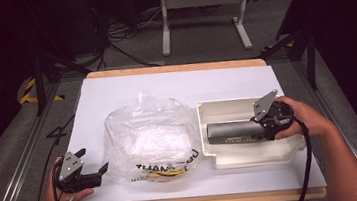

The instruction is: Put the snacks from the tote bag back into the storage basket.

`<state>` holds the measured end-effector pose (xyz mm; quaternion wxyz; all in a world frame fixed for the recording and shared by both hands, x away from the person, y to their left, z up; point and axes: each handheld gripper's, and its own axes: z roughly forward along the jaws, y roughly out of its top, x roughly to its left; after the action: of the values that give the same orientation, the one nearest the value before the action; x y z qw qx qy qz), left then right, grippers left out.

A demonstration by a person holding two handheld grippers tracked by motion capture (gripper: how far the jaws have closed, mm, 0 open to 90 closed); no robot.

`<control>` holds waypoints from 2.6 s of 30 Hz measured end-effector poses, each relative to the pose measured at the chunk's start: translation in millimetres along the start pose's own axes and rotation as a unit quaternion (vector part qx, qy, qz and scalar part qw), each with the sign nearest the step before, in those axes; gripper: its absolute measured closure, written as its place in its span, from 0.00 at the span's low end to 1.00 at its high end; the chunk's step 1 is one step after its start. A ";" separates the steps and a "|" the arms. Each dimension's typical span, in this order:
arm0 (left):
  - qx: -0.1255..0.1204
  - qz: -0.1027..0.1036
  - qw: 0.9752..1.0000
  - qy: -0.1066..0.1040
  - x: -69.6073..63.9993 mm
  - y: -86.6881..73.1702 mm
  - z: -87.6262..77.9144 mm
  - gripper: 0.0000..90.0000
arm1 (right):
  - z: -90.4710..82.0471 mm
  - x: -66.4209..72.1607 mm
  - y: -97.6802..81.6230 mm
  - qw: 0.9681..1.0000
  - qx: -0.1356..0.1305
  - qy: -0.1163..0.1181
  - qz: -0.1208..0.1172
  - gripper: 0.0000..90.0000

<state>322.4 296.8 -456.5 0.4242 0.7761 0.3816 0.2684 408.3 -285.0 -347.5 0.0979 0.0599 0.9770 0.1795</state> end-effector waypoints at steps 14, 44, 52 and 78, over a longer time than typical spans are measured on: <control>-0.012 -0.002 1.000 0.003 0.2 1.6 -3.9 0.10 | 10.7 -3.9 -2.3 1.000 0.024 0.013 0.001 0.48; -0.012 0.003 1.000 -0.004 -1.8 1.8 -4.2 0.10 | 27.6 -10.2 -0.9 0.995 0.095 -0.002 -0.011 0.47; -0.013 0.003 1.000 -0.004 -1.9 1.8 -4.3 0.10 | 27.8 -10.2 -0.6 0.995 0.097 -0.005 -0.006 0.46; -0.015 0.003 1.000 -0.006 -2.0 1.7 -5.2 0.10 | 17.6 -7.5 -2.8 0.995 0.088 -0.045 0.010 0.35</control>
<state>318.0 296.9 -452.6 0.4374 0.7723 0.3729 0.2706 419.0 -282.7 -363.4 0.1348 0.0858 0.9829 0.0912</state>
